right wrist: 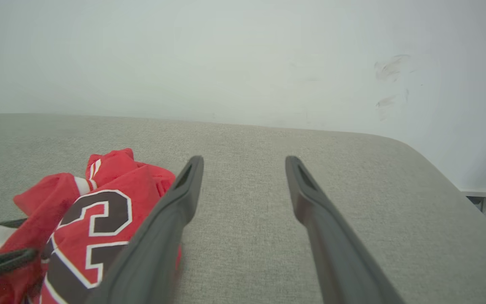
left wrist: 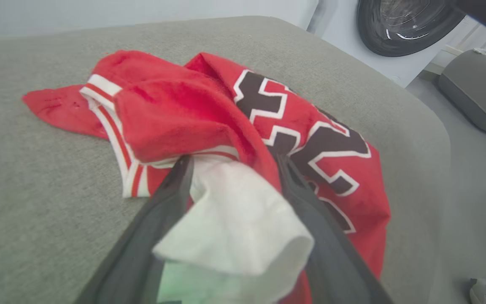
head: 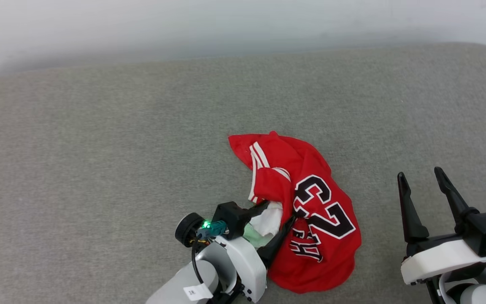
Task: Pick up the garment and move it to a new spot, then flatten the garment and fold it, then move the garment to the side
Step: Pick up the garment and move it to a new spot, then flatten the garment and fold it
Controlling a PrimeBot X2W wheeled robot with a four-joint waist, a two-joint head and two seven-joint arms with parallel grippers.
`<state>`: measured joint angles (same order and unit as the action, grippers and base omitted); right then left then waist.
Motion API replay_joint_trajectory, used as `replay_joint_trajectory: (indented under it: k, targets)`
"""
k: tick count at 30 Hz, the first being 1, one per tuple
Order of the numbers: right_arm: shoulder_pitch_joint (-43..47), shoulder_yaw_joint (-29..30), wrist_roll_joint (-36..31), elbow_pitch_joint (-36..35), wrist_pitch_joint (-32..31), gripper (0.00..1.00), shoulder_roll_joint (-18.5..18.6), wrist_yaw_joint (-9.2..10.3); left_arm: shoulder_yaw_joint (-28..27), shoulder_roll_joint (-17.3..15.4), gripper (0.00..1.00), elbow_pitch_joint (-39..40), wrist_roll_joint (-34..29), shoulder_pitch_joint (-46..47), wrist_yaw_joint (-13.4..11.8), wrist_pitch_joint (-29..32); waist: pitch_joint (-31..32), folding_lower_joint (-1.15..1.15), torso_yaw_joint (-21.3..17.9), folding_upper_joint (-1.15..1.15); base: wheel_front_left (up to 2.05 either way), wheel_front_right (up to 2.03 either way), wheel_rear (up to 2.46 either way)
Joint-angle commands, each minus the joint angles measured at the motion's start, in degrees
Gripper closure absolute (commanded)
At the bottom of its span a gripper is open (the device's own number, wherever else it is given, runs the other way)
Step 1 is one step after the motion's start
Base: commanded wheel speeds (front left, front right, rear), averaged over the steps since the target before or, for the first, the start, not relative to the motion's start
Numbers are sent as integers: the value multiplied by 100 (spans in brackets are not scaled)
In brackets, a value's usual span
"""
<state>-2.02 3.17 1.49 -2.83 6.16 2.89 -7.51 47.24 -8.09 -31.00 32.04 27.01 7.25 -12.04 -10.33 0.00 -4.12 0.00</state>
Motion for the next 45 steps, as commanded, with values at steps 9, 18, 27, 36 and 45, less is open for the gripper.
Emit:
replay_joint_trajectory:
  k: [9, 18, 27, 36, 45]
  targets:
    - [199, 58, -63, -1, -136, 0, -3, 4, -394, -279, 0, 735, -92, -330, -410, -287, 656, 0, 592, 0, 0, 0, 0]
    - [407, 116, -22, -123, -265, 0, -1, 4, -1363, -648, 0, 1556, -109, -856, -1111, -326, 939, 0, 867, 0, 0, 0, 0]
    - [673, 236, 241, -131, -256, 0, -1, 4, -2413, -1003, 0, 2063, -237, -1605, -1518, -317, 1117, 0, 806, 0, 0, 0, 0]
    - [816, 239, 362, -72, -224, 0, -2, 4, -2572, -1128, 0, 2073, -312, -1976, -1513, -318, 1211, 0, 729, 0, 0, 0, 0]
    - [784, 222, 325, -69, -219, 0, -2, 4, -2479, -1161, 0, 2012, -333, -1865, -1431, -266, 1229, 0, 749, 0, 0, 0, 0]
